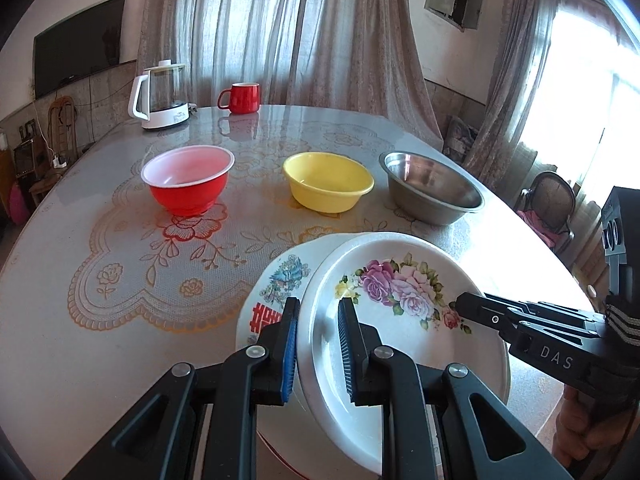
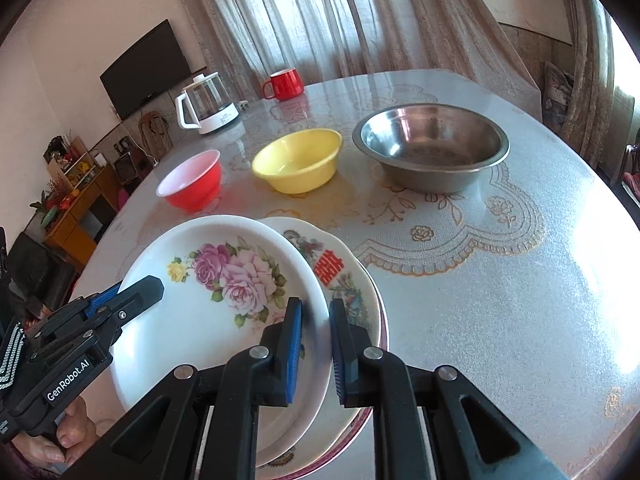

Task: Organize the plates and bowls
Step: 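Carry the pink-rose plate with both tools over the red-character plate stack, then lower the pink-rose plate onto the stack and open both tools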

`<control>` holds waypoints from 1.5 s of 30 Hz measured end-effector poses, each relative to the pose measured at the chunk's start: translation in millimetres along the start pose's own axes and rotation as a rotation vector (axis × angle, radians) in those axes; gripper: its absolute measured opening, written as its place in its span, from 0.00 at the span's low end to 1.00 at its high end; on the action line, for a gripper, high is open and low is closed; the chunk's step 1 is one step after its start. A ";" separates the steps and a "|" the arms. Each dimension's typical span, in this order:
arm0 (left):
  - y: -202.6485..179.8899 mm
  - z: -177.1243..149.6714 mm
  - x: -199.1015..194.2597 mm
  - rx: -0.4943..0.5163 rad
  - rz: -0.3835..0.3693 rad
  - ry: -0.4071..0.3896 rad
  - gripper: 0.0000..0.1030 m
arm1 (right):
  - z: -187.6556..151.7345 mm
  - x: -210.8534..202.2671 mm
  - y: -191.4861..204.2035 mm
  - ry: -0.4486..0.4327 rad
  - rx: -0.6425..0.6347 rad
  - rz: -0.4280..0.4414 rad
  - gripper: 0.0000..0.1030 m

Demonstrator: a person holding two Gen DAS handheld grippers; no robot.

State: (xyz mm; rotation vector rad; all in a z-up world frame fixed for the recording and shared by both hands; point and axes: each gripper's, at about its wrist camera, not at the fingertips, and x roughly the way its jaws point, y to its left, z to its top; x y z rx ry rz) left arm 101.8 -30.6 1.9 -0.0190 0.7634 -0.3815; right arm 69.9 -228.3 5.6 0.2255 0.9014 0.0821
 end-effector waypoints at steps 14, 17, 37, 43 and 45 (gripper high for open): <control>4.1 -11.6 9.8 0.009 0.026 0.038 0.21 | -5.4 13.7 26.7 -0.019 -0.193 -0.159 0.16; 4.9 -11.9 9.5 0.011 0.027 0.037 0.21 | -5.4 14.9 29.3 -0.020 -0.207 -0.171 0.18; 1.9 -13.9 2.6 0.009 0.060 0.019 0.24 | -7.6 10.0 27.3 -0.057 -0.168 -0.153 0.27; 1.0 -14.3 -3.2 0.005 0.056 0.008 0.25 | -8.8 7.6 26.6 -0.053 -0.158 -0.151 0.27; 0.9 -14.2 -5.8 0.002 0.055 0.005 0.27 | -9.2 6.1 25.2 -0.054 -0.145 -0.143 0.27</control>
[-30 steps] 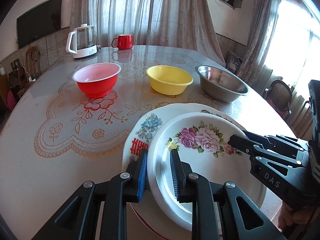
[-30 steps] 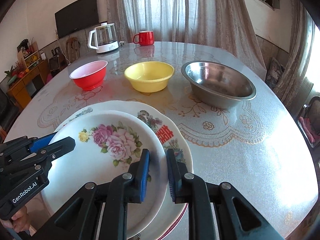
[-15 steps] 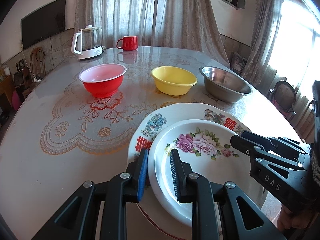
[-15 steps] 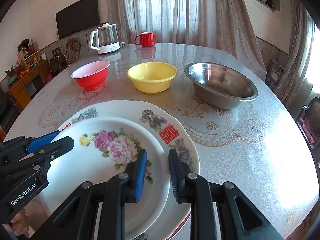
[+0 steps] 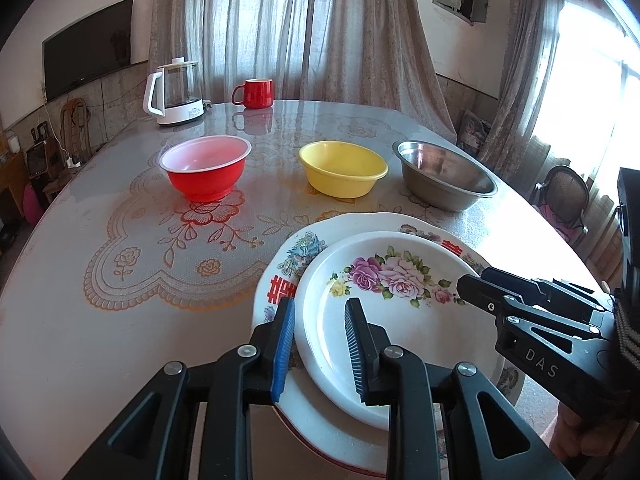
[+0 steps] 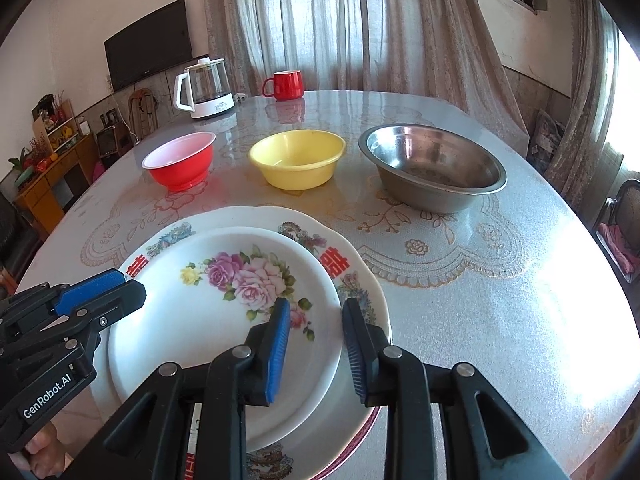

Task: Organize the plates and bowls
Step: 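Lower the pink-rose plate onto the stack and open both tools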

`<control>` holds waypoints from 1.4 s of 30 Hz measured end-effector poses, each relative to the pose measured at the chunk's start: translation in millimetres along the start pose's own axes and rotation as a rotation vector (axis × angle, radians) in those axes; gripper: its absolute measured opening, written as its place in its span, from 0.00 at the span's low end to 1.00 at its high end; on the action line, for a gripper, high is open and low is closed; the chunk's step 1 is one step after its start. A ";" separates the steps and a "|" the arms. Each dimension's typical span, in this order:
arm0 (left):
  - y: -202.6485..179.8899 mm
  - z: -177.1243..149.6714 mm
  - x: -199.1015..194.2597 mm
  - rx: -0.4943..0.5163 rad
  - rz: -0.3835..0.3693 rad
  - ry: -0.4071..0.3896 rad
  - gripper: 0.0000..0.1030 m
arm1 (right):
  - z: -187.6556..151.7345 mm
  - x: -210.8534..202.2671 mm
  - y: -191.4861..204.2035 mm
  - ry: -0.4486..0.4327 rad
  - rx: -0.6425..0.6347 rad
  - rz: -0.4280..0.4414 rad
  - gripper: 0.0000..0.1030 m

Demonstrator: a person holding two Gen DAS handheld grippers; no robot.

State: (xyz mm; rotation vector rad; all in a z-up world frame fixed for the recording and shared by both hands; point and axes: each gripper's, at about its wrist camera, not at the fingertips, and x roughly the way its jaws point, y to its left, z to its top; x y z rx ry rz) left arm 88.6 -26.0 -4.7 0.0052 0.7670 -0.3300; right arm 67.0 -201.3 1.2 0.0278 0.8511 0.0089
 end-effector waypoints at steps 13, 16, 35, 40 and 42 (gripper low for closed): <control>5.6 0.7 -12.3 -0.035 0.025 -0.009 0.28 | 1.5 -16.2 9.8 -0.032 0.012 0.072 0.29; 7.2 1.0 -13.7 -0.039 0.035 -0.004 0.28 | 0.7 -17.1 10.9 -0.030 0.019 0.091 0.30; -6.7 19.6 -17.0 0.017 0.075 -0.014 0.28 | 13.5 -23.6 -5.2 -0.032 0.038 0.118 0.32; -12.2 27.5 -8.2 0.024 0.065 0.009 0.29 | 18.8 -21.4 -22.6 -0.025 0.082 0.101 0.32; -15.2 30.7 -4.1 0.026 0.057 0.020 0.29 | 19.8 -20.5 -31.4 -0.021 0.105 0.089 0.33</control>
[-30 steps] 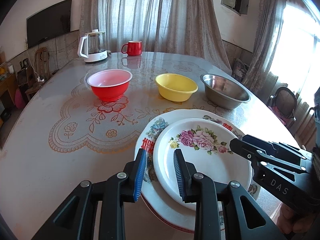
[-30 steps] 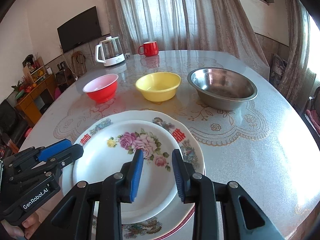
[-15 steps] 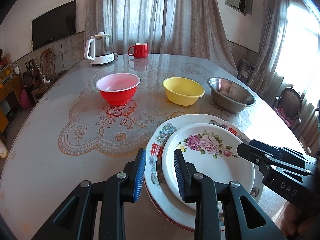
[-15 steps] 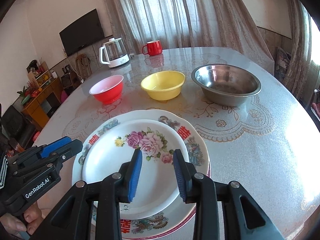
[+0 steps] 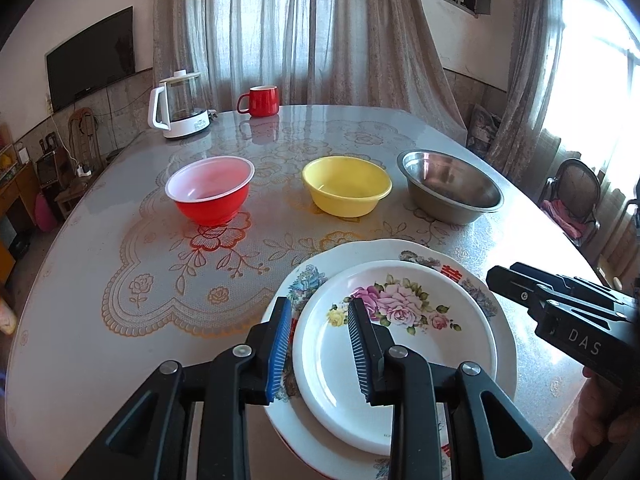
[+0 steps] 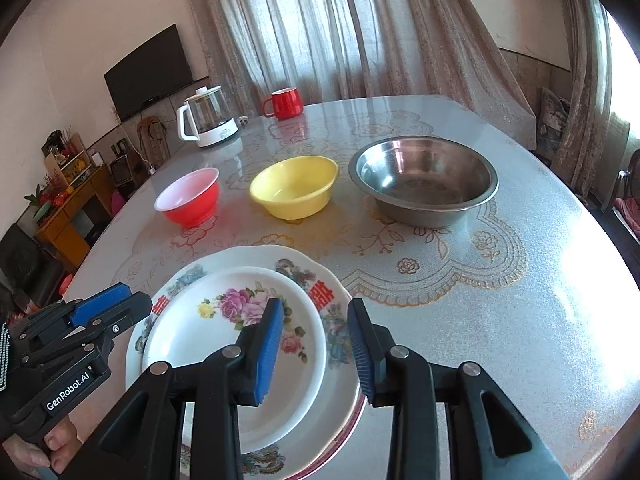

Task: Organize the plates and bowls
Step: 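Lower the pink-rose plate onto the stack and open both tools, then move both tools to the steel bowl rim and close on it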

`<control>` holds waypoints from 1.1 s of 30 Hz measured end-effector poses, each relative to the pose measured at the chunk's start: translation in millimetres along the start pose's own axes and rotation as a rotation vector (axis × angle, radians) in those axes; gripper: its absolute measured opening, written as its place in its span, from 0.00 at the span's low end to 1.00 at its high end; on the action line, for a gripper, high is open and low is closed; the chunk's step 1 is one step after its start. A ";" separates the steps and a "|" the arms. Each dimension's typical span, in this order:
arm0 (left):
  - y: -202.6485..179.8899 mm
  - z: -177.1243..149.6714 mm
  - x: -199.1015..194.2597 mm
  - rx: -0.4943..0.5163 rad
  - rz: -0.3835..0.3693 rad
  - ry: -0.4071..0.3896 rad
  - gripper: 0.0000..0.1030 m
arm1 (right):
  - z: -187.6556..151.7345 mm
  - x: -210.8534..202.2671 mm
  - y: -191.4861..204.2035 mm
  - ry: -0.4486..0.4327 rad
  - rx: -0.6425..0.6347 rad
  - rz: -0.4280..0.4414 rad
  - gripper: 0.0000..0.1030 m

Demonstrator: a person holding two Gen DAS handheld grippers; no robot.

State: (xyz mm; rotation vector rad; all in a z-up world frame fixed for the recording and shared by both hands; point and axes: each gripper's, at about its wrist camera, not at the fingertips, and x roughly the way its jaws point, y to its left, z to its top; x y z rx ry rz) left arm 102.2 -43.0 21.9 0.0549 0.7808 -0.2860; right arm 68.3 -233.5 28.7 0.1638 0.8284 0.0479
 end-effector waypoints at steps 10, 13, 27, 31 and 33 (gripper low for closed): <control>-14.1 19.3 17.8 0.020 -0.053 0.040 0.29 | 4.0 11.0 -47.2 0.036 0.152 -0.033 0.33; -11.5 20.5 23.6 -0.003 -0.080 0.065 0.29 | 2.8 15.4 -53.0 0.050 0.170 -0.042 0.33; -38.3 58.6 43.8 0.025 -0.246 0.083 0.29 | 16.1 32.9 -88.7 0.065 0.251 -0.084 0.34; -53.4 70.0 61.1 0.035 -0.280 0.105 0.28 | 25.0 34.1 -101.7 0.049 0.285 -0.087 0.34; -60.8 77.2 69.8 0.038 -0.292 0.108 0.27 | 31.1 33.1 -108.5 0.033 0.304 -0.083 0.34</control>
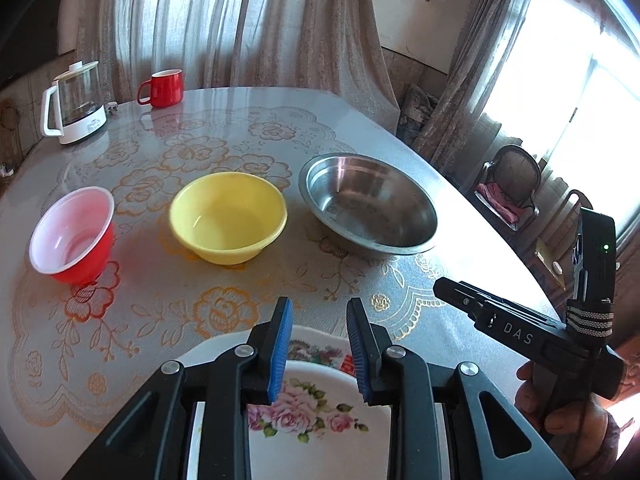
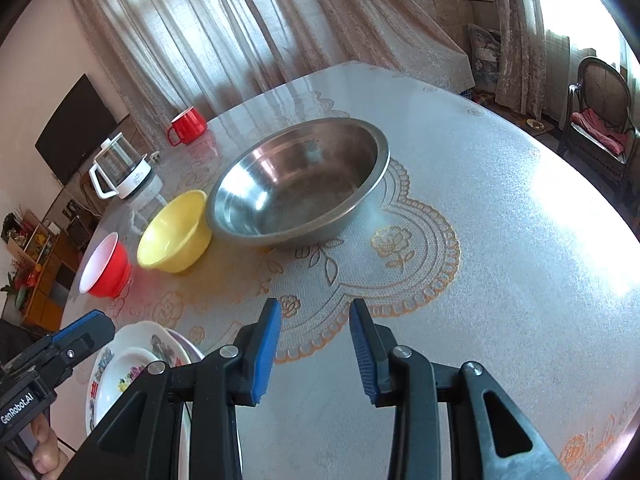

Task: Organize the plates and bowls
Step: 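Move both tools to the steel bowl rim and close on it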

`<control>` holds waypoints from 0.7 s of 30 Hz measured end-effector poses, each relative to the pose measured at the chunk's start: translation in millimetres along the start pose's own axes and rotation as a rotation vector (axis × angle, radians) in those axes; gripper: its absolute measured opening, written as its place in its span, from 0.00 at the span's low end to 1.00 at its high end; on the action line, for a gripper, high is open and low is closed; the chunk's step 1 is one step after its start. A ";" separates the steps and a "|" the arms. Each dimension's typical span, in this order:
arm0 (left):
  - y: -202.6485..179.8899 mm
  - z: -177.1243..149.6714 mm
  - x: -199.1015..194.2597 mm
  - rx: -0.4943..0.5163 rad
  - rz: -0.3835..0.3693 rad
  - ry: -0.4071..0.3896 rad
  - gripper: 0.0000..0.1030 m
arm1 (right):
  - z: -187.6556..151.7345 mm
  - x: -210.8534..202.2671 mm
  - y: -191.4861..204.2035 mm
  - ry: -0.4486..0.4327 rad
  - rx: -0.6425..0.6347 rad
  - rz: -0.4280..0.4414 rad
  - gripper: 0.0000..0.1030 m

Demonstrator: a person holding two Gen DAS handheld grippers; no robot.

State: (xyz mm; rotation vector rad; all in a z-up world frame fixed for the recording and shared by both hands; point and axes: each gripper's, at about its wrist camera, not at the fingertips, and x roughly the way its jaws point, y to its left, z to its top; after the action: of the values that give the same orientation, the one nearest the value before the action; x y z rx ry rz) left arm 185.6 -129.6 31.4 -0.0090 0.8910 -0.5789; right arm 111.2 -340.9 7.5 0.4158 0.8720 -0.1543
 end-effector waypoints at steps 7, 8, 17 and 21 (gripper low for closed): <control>-16.2 27.2 37.7 0.000 -0.028 0.034 0.27 | 33.8 4.6 -13.4 -0.045 0.045 -0.024 0.34; -17.1 29.6 43.6 -0.001 -0.033 0.042 0.27 | 38.8 6.9 -16.1 -0.049 0.056 -0.025 0.34; -18.3 43.0 85.6 -0.053 -0.031 0.090 0.28 | 64.5 41.1 -31.1 -0.037 0.130 -0.069 0.34; -19.8 50.2 92.2 -0.059 -0.018 0.093 0.30 | 65.3 59.9 -32.2 -0.015 0.144 -0.061 0.31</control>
State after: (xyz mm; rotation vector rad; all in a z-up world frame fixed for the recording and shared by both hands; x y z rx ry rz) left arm 258.0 -202.0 0.9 -0.0439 0.9993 -0.5732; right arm 186.2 -395.1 -10.8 0.5218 0.8621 -0.2769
